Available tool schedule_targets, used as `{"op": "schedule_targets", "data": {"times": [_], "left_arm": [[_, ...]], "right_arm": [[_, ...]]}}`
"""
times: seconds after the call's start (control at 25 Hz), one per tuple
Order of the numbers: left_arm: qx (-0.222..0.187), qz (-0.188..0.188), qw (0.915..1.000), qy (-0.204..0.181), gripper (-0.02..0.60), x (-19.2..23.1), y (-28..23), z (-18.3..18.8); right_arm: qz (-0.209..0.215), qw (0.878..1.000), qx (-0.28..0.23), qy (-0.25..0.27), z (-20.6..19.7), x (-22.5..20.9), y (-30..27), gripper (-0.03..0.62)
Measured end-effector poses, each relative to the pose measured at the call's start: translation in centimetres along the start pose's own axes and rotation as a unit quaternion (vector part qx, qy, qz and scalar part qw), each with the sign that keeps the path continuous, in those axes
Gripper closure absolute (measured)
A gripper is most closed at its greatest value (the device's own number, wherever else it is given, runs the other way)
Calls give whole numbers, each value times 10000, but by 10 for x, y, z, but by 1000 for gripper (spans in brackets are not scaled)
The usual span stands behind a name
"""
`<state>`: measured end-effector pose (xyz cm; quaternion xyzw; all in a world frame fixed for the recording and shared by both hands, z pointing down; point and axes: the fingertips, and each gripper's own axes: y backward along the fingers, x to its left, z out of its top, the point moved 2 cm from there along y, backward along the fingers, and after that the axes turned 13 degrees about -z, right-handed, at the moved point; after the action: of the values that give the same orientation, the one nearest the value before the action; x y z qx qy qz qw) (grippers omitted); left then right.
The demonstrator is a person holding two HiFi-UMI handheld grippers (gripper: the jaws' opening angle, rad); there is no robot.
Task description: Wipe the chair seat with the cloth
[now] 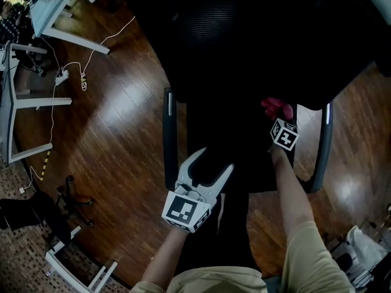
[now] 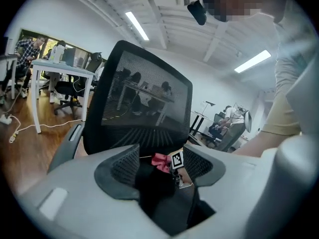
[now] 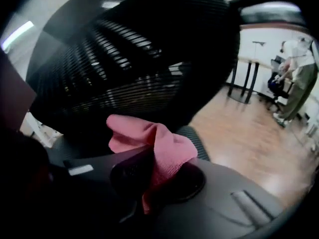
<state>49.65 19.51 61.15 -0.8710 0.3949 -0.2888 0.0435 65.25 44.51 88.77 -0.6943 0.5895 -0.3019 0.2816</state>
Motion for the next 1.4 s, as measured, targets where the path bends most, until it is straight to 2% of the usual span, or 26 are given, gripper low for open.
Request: {"op": "schedule_targets", "data": {"times": [0.08, 0.12, 0.16, 0.2, 0.24, 0.28, 0.32, 0.36, 0.4, 0.44, 0.48, 0.52, 0.6, 0.64, 0.76, 0.88, 0.96, 1.04, 1.12, 1.2, 1.24, 1.32, 1.4], "left_arm": [[-35, -27, 9999, 94, 318, -6, -8, 1], [-20, -16, 9999, 135, 318, -7, -10, -1], [-2, 3, 9999, 161, 318, -7, -11, -5], [13, 35, 9998, 174, 318, -7, -10, -9], [36, 86, 9998, 171, 318, -4, -8, -13], [82, 148, 9997, 147, 321, -1, -3, -15], [153, 213, 9996, 110, 325, 3, 3, -15], [230, 273, 9993, 77, 327, 7, 12, -15], [295, 327, 9990, 53, 328, 12, 21, -13], [344, 379, 9987, 35, 333, 18, 29, -10], [387, 430, 9983, 20, 339, 25, 37, -8], [426, 476, 9980, 21, 346, 30, 43, -8], [481, 546, 9973, 88, 354, 28, 49, -14], [487, 574, 9971, 129, 354, 24, 49, -16], [417, 583, 9972, 208, 354, 17, 39, -17], [389, 371, 9982, 277, 355, 15, 19, -26], [386, 204, 9985, 337, 354, 5, 4, -29], [291, 100, 9987, 394, 354, -4, -11, -30], [169, 63, 9988, 462, 356, -10, -21, -29], [159, 100, 9986, 499, 357, -13, -23, -24], [194, 131, 9984, 509, 359, -13, -21, -24], [248, 214, 9979, 550, 367, -7, -6, -28], [252, 382, 9972, 597, 370, 3, 15, -31]], "right_arm": [[-403, 9991, 87, 126, 16, -40, -2, 576], [-445, 9988, 142, 142, 18, -47, -3, 576], [-345, 9991, 201, 123, 16, -45, -2, 576], [-37, 9996, 245, 154, 10, -29, 1, 576], [524, 9977, 256, 349, 1, 2, 10, 576], [1298, 9884, 237, 756, -11, 48, 26, 576], [2153, 9678, 200, 1292, -26, 101, 49, 576], [2943, 9390, 160, 1772, -40, 155, 76, 576], [3569, 9115, 139, 2037, -51, 206, 101, 576], [4000, 8925, 142, 2077, -58, 250, 120, 576], [4249, 8827, 160, 2001, -63, 288, 131, 576], [4358, 8794, 193, 1908, -69, 318, 135, 576], [4283, 8848, 327, 1807, -86, 349, 136, 576], [4122, 8927, 373, 1784, -91, 349, 133, 576], [3322, 9322, 314, 1402, -80, 299, 102, 576], [2109, 9717, 222, 1043, -57, 186, 57, 576], [1082, 9898, 251, 897, -46, 89, 34, 576], [171, 9969, 354, 687, -35, 1, 19, 576], [-233, 9970, 469, 577, -27, -49, 11, 576], [-103, 9962, 618, 597, -28, -51, 12, 577], [210, 9956, 685, 608, -32, -32, 18, 577], [1362, 9858, 720, 670, -47, 44, 47, 577], [2725, 9555, 644, 929, -64, 147, 89, 577]]}}
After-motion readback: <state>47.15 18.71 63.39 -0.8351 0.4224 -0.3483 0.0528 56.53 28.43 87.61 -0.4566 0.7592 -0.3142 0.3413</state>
